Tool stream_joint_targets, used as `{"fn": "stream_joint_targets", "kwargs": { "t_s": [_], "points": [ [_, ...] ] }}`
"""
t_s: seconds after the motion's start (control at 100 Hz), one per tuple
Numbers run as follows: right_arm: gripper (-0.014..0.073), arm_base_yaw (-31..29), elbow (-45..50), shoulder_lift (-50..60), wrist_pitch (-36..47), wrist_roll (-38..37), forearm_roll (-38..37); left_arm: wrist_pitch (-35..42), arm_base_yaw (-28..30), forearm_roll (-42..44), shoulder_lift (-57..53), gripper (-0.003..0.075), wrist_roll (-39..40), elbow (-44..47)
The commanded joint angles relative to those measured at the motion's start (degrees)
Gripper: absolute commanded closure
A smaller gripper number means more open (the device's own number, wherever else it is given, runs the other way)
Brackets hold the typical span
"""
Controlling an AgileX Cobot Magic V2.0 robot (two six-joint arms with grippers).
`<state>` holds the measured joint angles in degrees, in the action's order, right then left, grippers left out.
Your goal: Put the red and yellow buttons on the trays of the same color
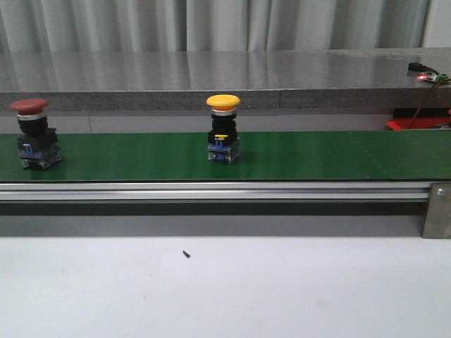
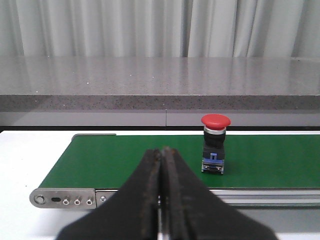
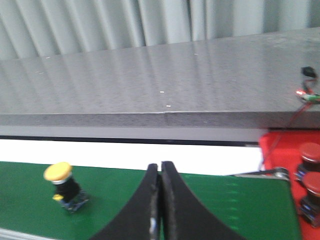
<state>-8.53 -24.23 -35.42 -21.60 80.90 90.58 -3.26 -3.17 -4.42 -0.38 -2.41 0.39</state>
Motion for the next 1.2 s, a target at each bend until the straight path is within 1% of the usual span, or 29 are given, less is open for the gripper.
{"fn": "stream_joint_targets", "kwargs": {
  "t_s": [0.0, 0.06, 0.14, 0.22, 0.32, 0.36, 0.39, 0.51, 0.59, 0.67, 0.72, 0.79, 0.84, 0.96, 1.03, 1.08, 1.19],
  "points": [
    [0.0651, 0.2, -3.4, -2.2, -3.6, 0.7, 1.0, 4.2, 0.2, 0.0, -1.9, 0.0740, 0.4, 2.4],
    [0.0651, 0.2, -4.8, -4.1, -4.4, -1.9, -1.6, 4.2, 0.2, 0.0, -1.9, 0.0740, 0.4, 2.4],
    [0.0651, 0.2, -7.2, -6.5, -4.9, -8.0, -9.0, 4.2, 0.2, 0.0, -1.9, 0.0740, 0.4, 2.4],
    [0.0651, 0.2, -10.6, -9.0, -4.5, -17.9, -17.0, 4.2, 0.2, 0.0, -1.9, 0.0740, 0.4, 2.4],
    [0.0651, 0.5, -14.9, -11.7, -4.8, -29.5, -30.3, 4.2, 0.2, 0.0, -1.9, 0.0740, 0.4, 2.4],
    [0.0651, 1.0, -16.6, -12.8, -4.9, -33.7, -34.6, 4.2, 0.2, 0.0, -1.9, 0.0740, 0.4, 2.4],
    [0.0651, 1.9, -17.7, -13.5, -4.7, -36.0, -38.7, 4.2, 0.2, 0.0, -1.9, 0.0740, 0.4, 2.4],
    [0.0649, 6.2, -21.3, -16.7, -2.7, -45.8, -48.6, 4.2, 0.2, 0.0, -1.9, 0.0740, 0.4, 2.4],
    [0.0639, 9.2, -23.5, -19.3, -2.4, -52.3, -52.8, 4.2, 0.2, 0.0, -1.9, 0.0740, 0.4, 2.4],
    [0.0610, 12.6, -25.6, -22.2, -2.6, -55.9, -56.8, 4.2, 0.2, 0.0, -1.9, 0.0740, 0.4, 2.4],
    [0.0575, 14.3, -26.8, -24.3, -2.7, -57.8, -59.1, 4.2, 0.2, 0.0, -1.9, 0.0740, 0.4, 2.4],
    [0.0488, 16.2, -28.8, -27.5, -3.8, -60.7, -61.6, 4.2, 0.2, 0.0, -1.9, 0.0740, 0.4, 2.4],
    [0.0400, 17.6, -30.3, -29.8, -4.6, -62.3, -63.4, 4.2, 0.2, 0.0, -1.9, 0.0740, 0.4, 2.4],
    [0.0121, 20.7, -34.0, -35.4, -6.1, -65.5, -67.5, 4.2, 0.2, 0.0, -1.9, 0.0740, 0.4, 2.4],
    [0.0017, 22.2, -36.7, -38.7, -7.3, -66.4, -69.5, 4.2, 0.2, 0.0, -1.9, 0.0740, 0.4, 2.4],
    [-0.0010, 23.0, -39.2, -41.3, -9.1, -67.7, -70.7, 4.2, 0.2, 0.0, -1.9, 0.0740, 0.4, 2.4],
    [-0.0007, 25.3, -43.8, -45.8, -12.5, -71.2, -73.3, 4.2, 0.2, 0.0, -1.9, 0.0740, 0.4, 2.4]
  ]
}}
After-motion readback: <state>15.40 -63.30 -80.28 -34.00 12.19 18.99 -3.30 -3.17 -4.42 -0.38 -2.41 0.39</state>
